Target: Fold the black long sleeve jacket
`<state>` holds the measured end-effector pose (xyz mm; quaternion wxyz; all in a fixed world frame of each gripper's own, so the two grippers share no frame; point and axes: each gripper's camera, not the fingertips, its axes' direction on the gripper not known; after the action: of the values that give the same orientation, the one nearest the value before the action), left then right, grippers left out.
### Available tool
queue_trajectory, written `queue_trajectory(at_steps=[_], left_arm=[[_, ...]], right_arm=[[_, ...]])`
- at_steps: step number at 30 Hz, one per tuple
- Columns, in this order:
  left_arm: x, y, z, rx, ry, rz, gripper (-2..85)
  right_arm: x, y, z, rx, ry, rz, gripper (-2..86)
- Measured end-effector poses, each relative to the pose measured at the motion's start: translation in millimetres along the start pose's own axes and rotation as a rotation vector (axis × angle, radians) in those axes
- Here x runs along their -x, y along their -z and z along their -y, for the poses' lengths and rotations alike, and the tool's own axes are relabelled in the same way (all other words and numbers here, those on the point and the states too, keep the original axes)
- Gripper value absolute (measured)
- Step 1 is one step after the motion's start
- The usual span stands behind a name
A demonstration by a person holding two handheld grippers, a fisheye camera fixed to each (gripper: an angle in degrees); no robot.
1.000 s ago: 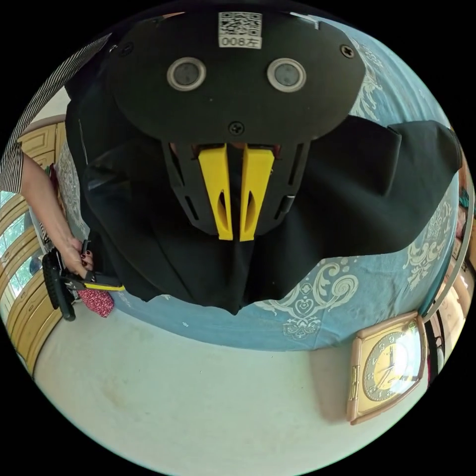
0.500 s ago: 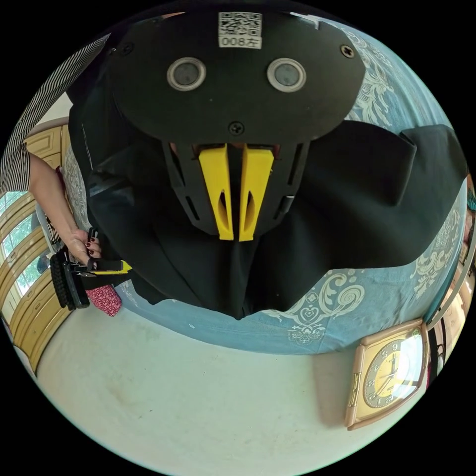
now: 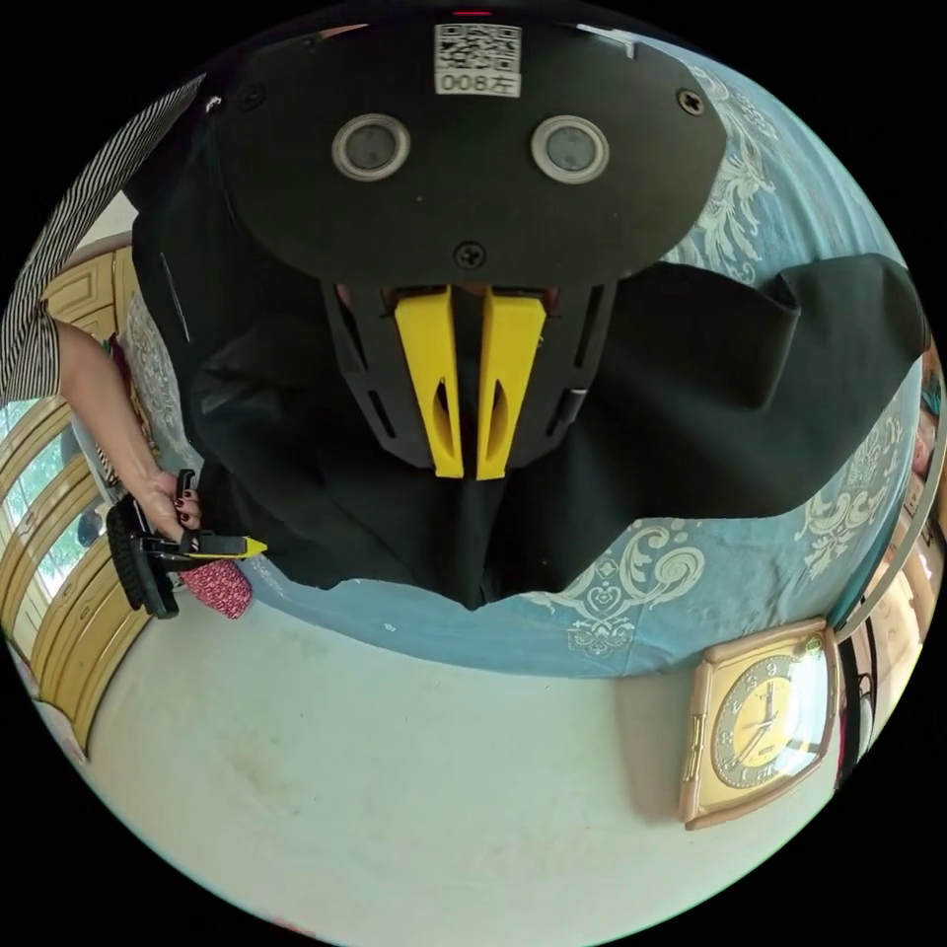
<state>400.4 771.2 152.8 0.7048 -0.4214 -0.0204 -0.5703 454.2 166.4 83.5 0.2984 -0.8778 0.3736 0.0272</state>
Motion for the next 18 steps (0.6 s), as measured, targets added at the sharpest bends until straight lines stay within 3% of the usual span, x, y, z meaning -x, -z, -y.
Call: queue_trajectory(at_steps=[4, 6, 8, 10, 14, 18], left_arm=[[-35, 24, -9, -0.067, -0.052, -0.025, 2.6], [-54, 31, -14, -0.097, -0.091, 0.011, 2.5], [-73, 33, -20, -0.118, -0.135, 0.106, 2.4], [-74, 26, -20, -0.085, -0.121, 0.184, 2.2], [-53, 9, -18, 0.003, -0.029, 0.134, 1.6], [-56, 33, -26, -0.115, 0.040, 0.065, 1.2]], right_arm=[[6, 39, -34, -0.157, -0.042, -0.068, 0.1], [17, 48, -49, -0.213, -0.032, -0.016, 0.1], [52, 44, -65, -0.231, 0.091, 0.169, 0.0], [83, 23, -74, -0.142, 0.203, 0.249, 0.0], [115, -47, -98, 0.128, 0.288, 0.051, 0.0], [104, -56, -115, 0.132, 0.242, 0.011, 0.0]])
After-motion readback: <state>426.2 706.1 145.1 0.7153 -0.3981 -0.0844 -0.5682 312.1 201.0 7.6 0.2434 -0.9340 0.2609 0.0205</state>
